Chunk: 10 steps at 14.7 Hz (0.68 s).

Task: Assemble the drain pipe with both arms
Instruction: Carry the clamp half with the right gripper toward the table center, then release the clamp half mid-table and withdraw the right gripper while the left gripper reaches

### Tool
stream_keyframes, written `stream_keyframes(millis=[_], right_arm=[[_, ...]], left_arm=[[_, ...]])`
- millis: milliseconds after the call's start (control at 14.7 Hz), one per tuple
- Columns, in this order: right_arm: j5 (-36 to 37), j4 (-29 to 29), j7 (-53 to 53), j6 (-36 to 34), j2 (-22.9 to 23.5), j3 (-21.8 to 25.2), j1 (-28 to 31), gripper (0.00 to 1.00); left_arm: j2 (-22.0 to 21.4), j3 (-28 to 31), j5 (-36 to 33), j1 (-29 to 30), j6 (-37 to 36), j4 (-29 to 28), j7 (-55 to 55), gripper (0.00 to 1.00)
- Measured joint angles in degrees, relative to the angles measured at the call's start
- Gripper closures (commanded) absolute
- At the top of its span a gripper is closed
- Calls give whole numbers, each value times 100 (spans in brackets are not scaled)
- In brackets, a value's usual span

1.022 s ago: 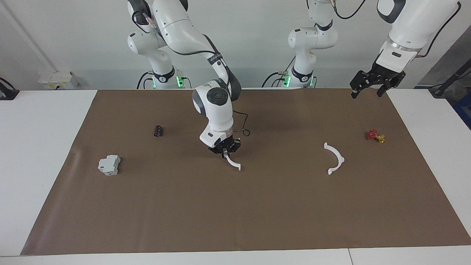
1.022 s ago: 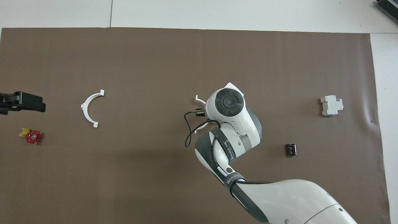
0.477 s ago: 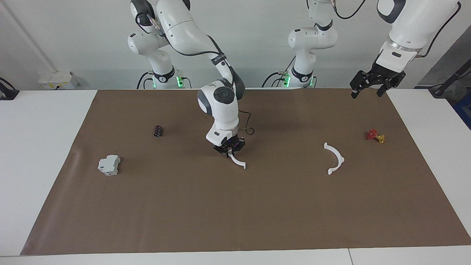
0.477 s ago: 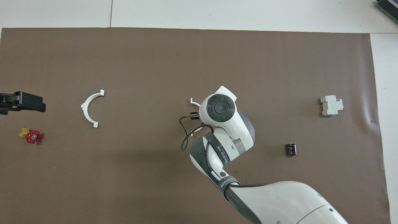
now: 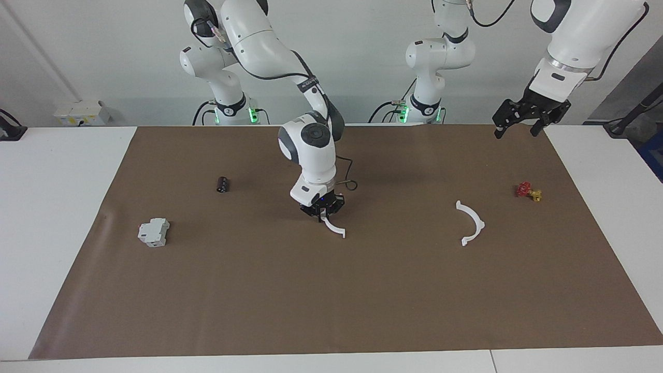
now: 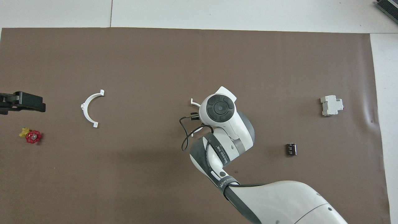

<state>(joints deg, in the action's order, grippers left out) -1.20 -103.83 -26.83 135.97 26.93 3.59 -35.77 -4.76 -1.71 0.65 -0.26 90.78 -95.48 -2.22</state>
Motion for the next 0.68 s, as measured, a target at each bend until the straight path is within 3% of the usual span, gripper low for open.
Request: stream_keyframes(millis=[68, 136, 477, 681], right_arm=[[5, -8, 0, 0, 1, 0, 0, 60], [10, -14, 0, 0, 3, 0, -2, 1], [10, 22, -8, -19, -47, 17, -85, 0], [12, 138, -19, -537, -522, 165, 171, 0]], left_arm=[[0, 0, 0, 0, 0, 0, 0, 0], [0, 0, 0, 0, 0, 0, 0, 0], [0, 0, 0, 0, -9, -2, 0, 0], [-14, 11, 0, 1, 99, -104, -12, 0]])
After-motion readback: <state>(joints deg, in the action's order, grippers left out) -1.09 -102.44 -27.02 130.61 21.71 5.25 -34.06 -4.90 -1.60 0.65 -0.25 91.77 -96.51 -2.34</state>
